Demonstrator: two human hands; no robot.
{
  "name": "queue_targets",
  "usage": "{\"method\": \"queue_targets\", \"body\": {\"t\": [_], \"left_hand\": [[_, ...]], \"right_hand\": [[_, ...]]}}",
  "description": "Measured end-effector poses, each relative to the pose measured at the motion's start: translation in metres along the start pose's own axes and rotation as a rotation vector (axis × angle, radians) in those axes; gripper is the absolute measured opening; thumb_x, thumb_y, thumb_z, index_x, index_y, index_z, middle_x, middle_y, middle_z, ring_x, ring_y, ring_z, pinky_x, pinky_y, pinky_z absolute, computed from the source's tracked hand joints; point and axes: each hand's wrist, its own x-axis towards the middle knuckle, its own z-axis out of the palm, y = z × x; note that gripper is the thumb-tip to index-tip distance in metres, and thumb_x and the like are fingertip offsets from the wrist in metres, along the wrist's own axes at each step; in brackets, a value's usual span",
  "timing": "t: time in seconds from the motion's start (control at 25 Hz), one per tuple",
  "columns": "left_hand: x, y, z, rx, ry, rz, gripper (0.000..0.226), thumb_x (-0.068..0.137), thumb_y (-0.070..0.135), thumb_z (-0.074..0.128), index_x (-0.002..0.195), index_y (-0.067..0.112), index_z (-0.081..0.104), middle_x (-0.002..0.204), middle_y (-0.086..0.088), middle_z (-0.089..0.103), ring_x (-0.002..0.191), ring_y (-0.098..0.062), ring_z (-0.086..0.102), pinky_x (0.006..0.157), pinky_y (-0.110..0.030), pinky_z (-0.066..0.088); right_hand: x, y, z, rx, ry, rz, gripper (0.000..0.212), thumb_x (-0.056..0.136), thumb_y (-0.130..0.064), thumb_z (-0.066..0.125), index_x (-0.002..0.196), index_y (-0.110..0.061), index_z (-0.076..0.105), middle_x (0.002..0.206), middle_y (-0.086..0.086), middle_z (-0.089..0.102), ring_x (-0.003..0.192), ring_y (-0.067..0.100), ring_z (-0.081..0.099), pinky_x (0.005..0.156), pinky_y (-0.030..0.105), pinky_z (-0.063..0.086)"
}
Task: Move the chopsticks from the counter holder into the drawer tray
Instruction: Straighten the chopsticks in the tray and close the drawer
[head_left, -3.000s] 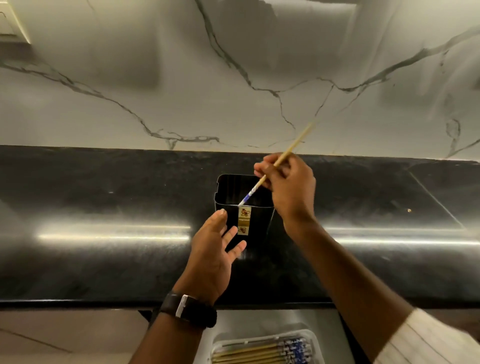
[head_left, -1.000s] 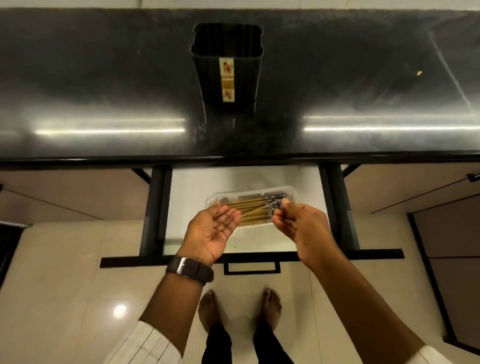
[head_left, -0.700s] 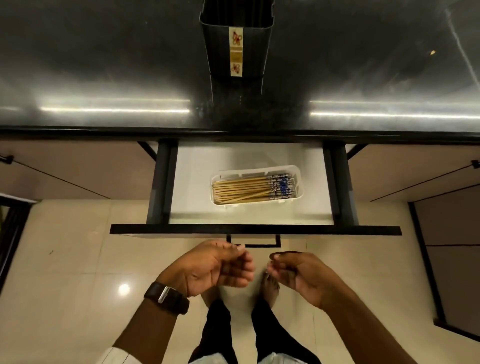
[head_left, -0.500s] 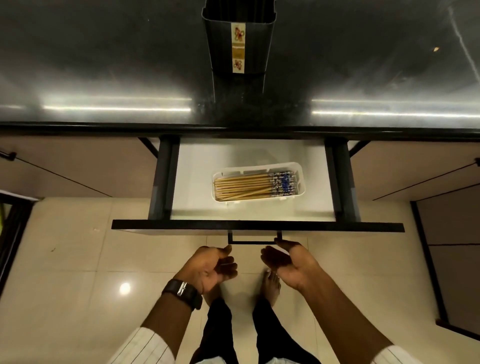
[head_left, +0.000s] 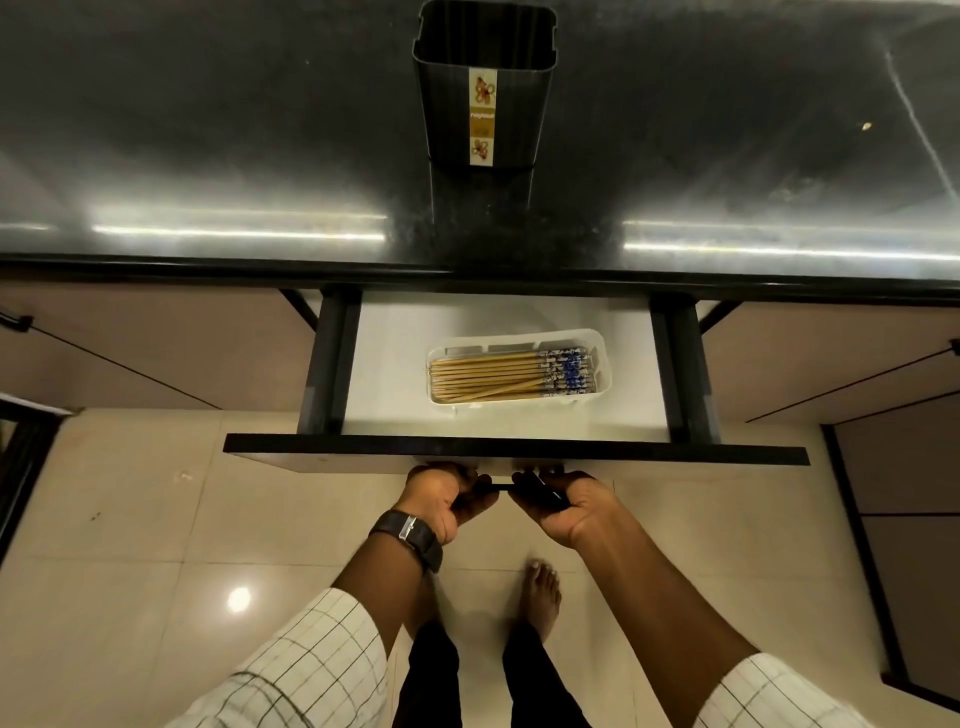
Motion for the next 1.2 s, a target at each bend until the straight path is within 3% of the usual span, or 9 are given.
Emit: {"method": "queue_targets", "body": {"t": [0.2, 0.28, 0.44, 0.52, 0.64, 0.76, 0.88, 1.04, 1.2], "left_hand": [[0.012, 0.022, 0.021, -0.057, 0.04, 0.128, 0.016, 0.098, -0.005, 0.048, 0.106, -0.002, 0.062, 0.093, -0.02, 0.065, 0.081, -0.032, 0.066, 0.079, -0.047, 0.06], [0.016, 0.032, 0.027, -0.139, 0.018, 0.156, 0.017, 0.098, -0.004, 0.05, 0.109, -0.002, 0.062, 0.103, -0.023, 0.064, 0.092, -0.035, 0.065, 0.084, -0.049, 0.059], [0.017, 0.052, 0.04, -0.326, -0.085, 0.19, 0.021, 0.098, 0.001, 0.05, 0.117, 0.002, 0.06, 0.121, -0.024, 0.06, 0.116, -0.039, 0.059, 0.098, -0.053, 0.052], [0.02, 0.062, 0.049, -0.372, -0.118, 0.198, 0.014, 0.099, 0.005, 0.052, 0.11, 0.006, 0.061, 0.127, -0.023, 0.059, 0.121, -0.039, 0.057, 0.101, -0.053, 0.05], [0.029, 0.076, 0.06, -0.44, -0.132, 0.198, 0.015, 0.098, 0.01, 0.056, 0.112, 0.007, 0.061, 0.135, -0.023, 0.055, 0.124, -0.039, 0.054, 0.103, -0.052, 0.049], [0.037, 0.089, 0.069, -0.536, -0.17, 0.204, 0.02, 0.099, 0.01, 0.054, 0.117, 0.008, 0.059, 0.139, -0.023, 0.05, 0.126, -0.04, 0.051, 0.105, -0.053, 0.047], [0.041, 0.1, 0.077, -0.648, -0.199, 0.213, 0.034, 0.101, 0.019, 0.052, 0.134, 0.01, 0.056, 0.14, -0.021, 0.048, 0.126, -0.039, 0.049, 0.105, -0.056, 0.046], [0.044, 0.111, 0.086, -0.734, -0.243, 0.248, 0.029, 0.101, 0.034, 0.05, 0.122, 0.017, 0.061, 0.133, -0.012, 0.053, 0.128, -0.033, 0.048, 0.107, -0.06, 0.042], [0.05, 0.124, 0.086, -0.734, -0.318, 0.213, 0.056, 0.093, 0.054, 0.055, 0.134, 0.015, 0.057, 0.141, -0.016, 0.049, 0.127, -0.036, 0.049, 0.102, -0.061, 0.045]], "right_hand": [[0.006, -0.015, 0.029, 0.109, -0.063, -0.055, 0.027, 0.105, -0.006, 0.047, 0.13, -0.001, 0.056, 0.128, 0.022, 0.061, 0.127, 0.038, 0.058, 0.11, 0.054, 0.043], [0.009, -0.024, 0.041, 0.151, -0.099, -0.075, 0.03, 0.105, -0.009, 0.047, 0.133, -0.002, 0.057, 0.131, 0.022, 0.059, 0.124, 0.036, 0.058, 0.112, 0.051, 0.042], [0.013, -0.042, 0.061, 0.216, -0.179, -0.12, 0.023, 0.105, -0.01, 0.048, 0.123, -0.003, 0.06, 0.132, 0.02, 0.059, 0.092, 0.031, 0.061, 0.113, 0.047, 0.041], [0.013, -0.052, 0.072, 0.207, -0.201, -0.143, 0.018, 0.103, -0.009, 0.051, 0.116, -0.002, 0.062, 0.126, 0.02, 0.06, 0.099, 0.03, 0.063, 0.114, 0.047, 0.041], [0.016, -0.064, 0.09, 0.188, -0.215, -0.159, 0.019, 0.102, -0.008, 0.053, 0.117, 0.0, 0.059, 0.124, 0.019, 0.058, 0.127, 0.029, 0.057, 0.115, 0.048, 0.038], [0.02, -0.077, 0.106, 0.196, -0.216, -0.169, 0.025, 0.099, -0.008, 0.057, 0.122, 0.001, 0.059, 0.127, 0.021, 0.059, 0.114, 0.029, 0.06, 0.114, 0.05, 0.039], [0.025, -0.09, 0.119, 0.208, -0.204, -0.156, 0.036, 0.098, -0.008, 0.059, 0.133, -0.001, 0.057, 0.135, 0.022, 0.059, 0.125, 0.035, 0.058, 0.114, 0.053, 0.038], [0.028, -0.098, 0.132, 0.208, -0.212, -0.17, 0.038, 0.098, -0.008, 0.057, 0.136, -0.001, 0.055, 0.137, 0.023, 0.057, 0.13, 0.04, 0.054, 0.115, 0.055, 0.036], [0.029, -0.104, 0.137, 0.188, -0.241, -0.204, 0.039, 0.097, -0.007, 0.058, 0.136, -0.001, 0.055, 0.118, 0.021, 0.063, 0.106, 0.033, 0.063, 0.115, 0.055, 0.037]]}}
